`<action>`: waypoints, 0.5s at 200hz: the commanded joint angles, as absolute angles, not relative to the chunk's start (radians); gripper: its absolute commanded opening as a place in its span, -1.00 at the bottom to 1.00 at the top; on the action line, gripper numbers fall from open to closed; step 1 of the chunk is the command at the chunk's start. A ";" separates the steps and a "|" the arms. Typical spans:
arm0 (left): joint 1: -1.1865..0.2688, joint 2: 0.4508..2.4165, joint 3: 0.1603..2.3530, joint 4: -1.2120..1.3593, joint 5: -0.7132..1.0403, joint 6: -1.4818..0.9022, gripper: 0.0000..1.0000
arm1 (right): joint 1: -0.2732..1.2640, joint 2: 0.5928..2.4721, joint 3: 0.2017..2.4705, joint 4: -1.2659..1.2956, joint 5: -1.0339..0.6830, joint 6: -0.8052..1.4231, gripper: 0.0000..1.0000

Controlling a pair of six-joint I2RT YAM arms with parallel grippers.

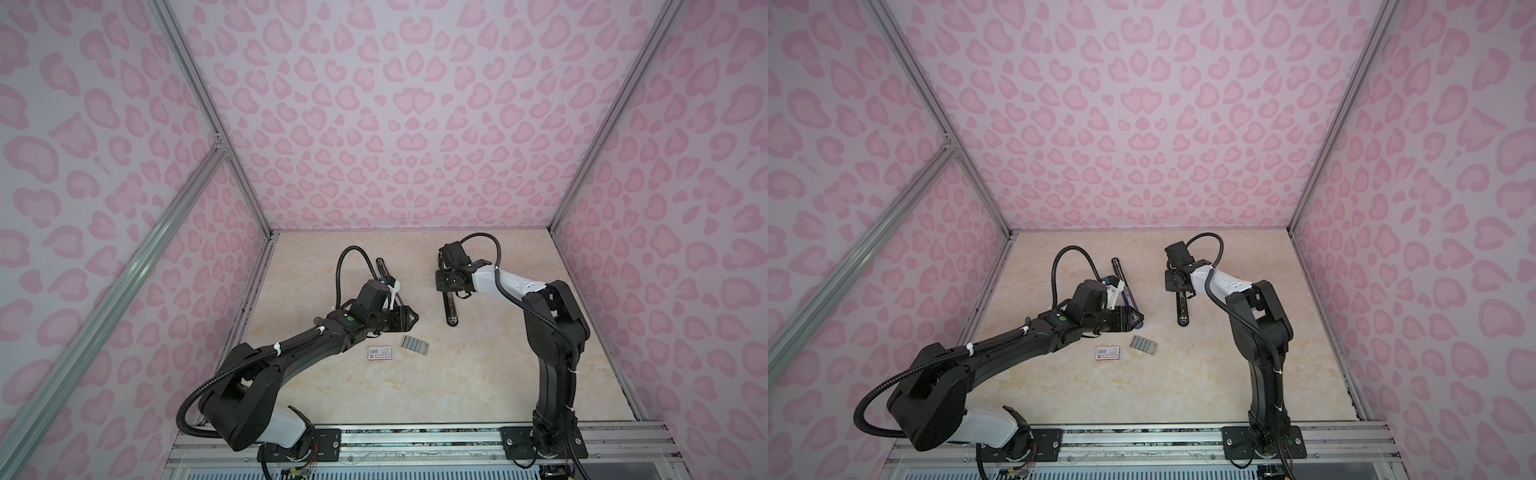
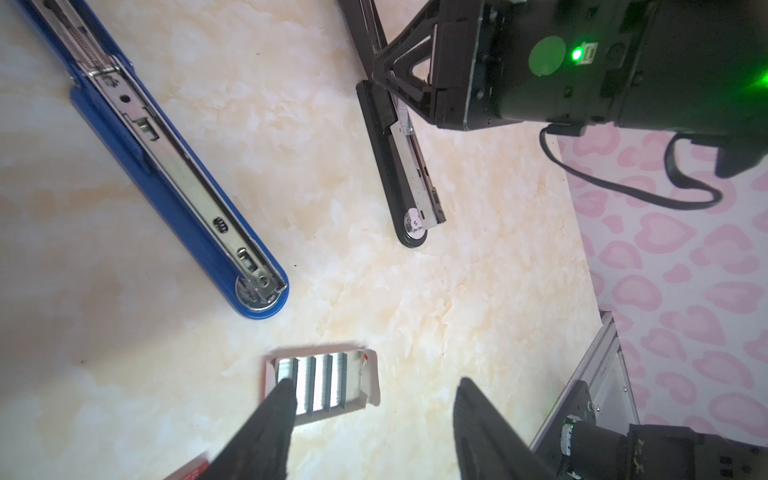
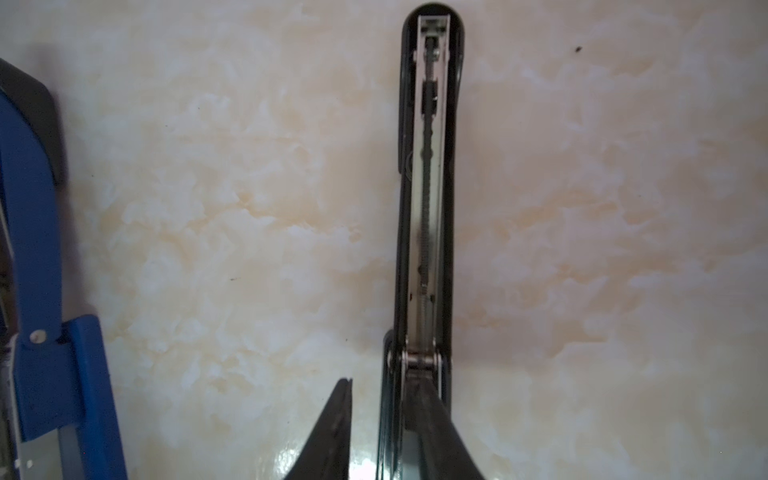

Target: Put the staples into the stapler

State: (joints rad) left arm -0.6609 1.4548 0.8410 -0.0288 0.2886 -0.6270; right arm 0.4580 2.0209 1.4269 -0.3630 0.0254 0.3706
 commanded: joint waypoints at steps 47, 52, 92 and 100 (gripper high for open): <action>-0.661 1.457 0.831 0.000 0.291 -0.633 0.26 | 0.473 1.977 1.370 -0.354 0.019 0.377 -0.49; -0.661 1.456 0.830 0.000 0.290 -0.634 0.26 | 0.474 1.972 1.364 -0.352 0.020 0.377 -0.49; -0.661 1.456 0.833 0.002 0.292 -0.634 0.26 | 0.476 1.956 1.360 -0.351 0.041 0.370 -0.43; -0.661 1.457 0.833 0.002 0.293 -0.634 0.26 | 0.474 1.961 1.369 -0.355 0.042 0.370 -0.41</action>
State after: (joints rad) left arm -0.6609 1.4551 0.8326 -0.0280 0.2890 -0.6304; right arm 0.4774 1.9575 1.3609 -0.3611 0.0204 0.3710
